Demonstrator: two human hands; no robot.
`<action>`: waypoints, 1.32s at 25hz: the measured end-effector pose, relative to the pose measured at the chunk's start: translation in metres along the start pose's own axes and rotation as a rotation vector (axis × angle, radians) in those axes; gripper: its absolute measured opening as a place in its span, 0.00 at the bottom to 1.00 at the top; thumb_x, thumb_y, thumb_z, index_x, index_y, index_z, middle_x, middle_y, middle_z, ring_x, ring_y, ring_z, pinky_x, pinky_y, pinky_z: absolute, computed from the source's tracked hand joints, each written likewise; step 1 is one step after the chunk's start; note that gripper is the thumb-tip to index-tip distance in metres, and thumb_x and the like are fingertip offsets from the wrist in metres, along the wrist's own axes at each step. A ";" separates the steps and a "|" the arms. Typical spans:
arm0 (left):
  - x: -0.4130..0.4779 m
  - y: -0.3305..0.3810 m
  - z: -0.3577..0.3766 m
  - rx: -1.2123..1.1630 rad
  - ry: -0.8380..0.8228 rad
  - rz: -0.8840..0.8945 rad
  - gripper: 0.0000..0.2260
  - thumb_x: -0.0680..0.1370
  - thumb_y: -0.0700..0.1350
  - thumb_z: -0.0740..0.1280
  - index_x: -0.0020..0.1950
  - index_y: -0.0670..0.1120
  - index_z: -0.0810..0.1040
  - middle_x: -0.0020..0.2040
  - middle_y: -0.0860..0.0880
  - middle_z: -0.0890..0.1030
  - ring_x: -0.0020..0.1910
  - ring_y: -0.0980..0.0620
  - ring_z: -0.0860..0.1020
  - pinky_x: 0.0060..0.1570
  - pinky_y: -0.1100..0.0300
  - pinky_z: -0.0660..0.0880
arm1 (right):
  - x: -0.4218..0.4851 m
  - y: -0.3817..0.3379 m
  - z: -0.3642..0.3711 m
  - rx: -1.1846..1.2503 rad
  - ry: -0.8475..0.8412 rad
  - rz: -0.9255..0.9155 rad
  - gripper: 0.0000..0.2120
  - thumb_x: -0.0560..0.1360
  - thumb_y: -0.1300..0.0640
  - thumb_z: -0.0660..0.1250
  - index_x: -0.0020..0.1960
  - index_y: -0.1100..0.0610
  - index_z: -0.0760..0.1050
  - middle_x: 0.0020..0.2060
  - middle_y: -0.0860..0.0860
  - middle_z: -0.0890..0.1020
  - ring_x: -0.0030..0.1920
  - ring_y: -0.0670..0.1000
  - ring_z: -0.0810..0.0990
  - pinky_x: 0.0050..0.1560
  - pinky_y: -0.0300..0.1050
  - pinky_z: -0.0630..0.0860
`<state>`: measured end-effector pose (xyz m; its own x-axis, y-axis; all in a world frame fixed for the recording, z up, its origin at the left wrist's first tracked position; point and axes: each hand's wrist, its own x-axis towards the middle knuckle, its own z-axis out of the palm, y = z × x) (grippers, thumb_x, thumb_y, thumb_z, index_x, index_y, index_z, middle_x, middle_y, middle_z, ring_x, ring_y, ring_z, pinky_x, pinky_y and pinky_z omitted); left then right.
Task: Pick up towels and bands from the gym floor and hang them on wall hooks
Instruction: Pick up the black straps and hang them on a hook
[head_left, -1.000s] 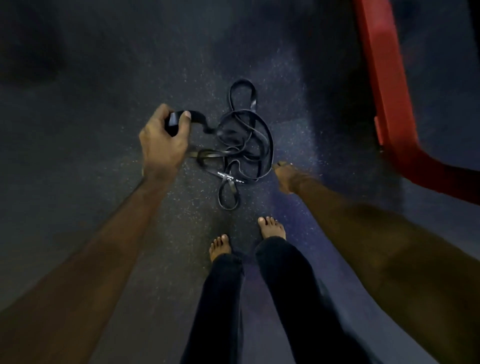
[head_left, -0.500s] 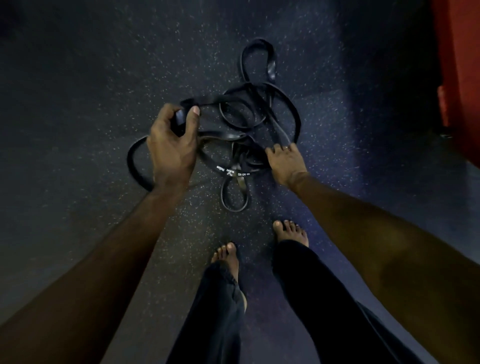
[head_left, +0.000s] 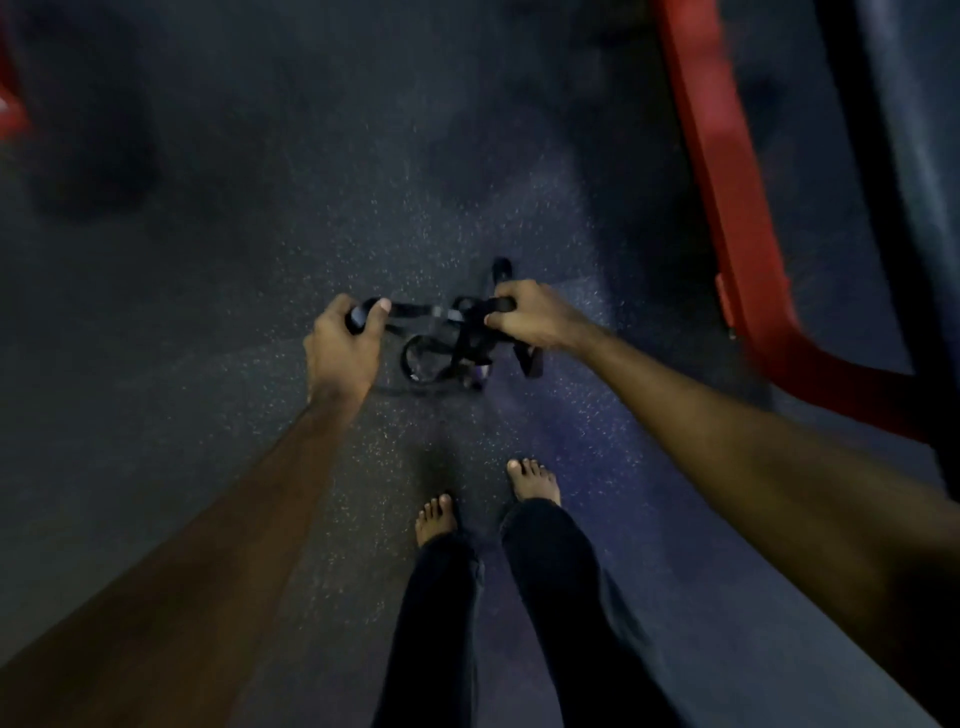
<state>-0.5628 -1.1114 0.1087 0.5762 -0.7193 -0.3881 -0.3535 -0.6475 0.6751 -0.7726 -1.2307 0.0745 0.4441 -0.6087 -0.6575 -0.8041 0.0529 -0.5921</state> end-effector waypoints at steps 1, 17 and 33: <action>-0.007 0.016 -0.017 -0.013 0.018 -0.020 0.18 0.79 0.56 0.66 0.42 0.41 0.71 0.34 0.46 0.74 0.33 0.50 0.71 0.35 0.54 0.71 | -0.016 -0.021 -0.021 0.077 0.035 -0.012 0.08 0.74 0.52 0.67 0.41 0.57 0.74 0.35 0.50 0.78 0.37 0.50 0.77 0.36 0.45 0.69; -0.138 0.261 -0.279 -0.622 0.314 -0.269 0.16 0.80 0.48 0.64 0.34 0.45 0.68 0.26 0.47 0.70 0.20 0.55 0.70 0.24 0.63 0.68 | -0.310 -0.253 -0.235 0.401 0.789 -0.112 0.14 0.74 0.40 0.64 0.40 0.50 0.68 0.31 0.45 0.76 0.38 0.52 0.77 0.42 0.51 0.76; -0.208 0.407 -0.327 -0.597 -0.390 -0.069 0.10 0.81 0.42 0.63 0.42 0.40 0.75 0.31 0.44 0.84 0.23 0.54 0.78 0.25 0.64 0.74 | -0.437 -0.324 -0.272 0.153 0.879 -0.112 0.11 0.74 0.46 0.69 0.51 0.52 0.79 0.58 0.57 0.73 0.50 0.54 0.76 0.61 0.46 0.75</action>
<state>-0.5858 -1.1435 0.6693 0.2378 -0.7914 -0.5632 0.2025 -0.5267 0.8256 -0.8132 -1.1976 0.6805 0.0038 -0.9994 -0.0357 -0.6848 0.0234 -0.7284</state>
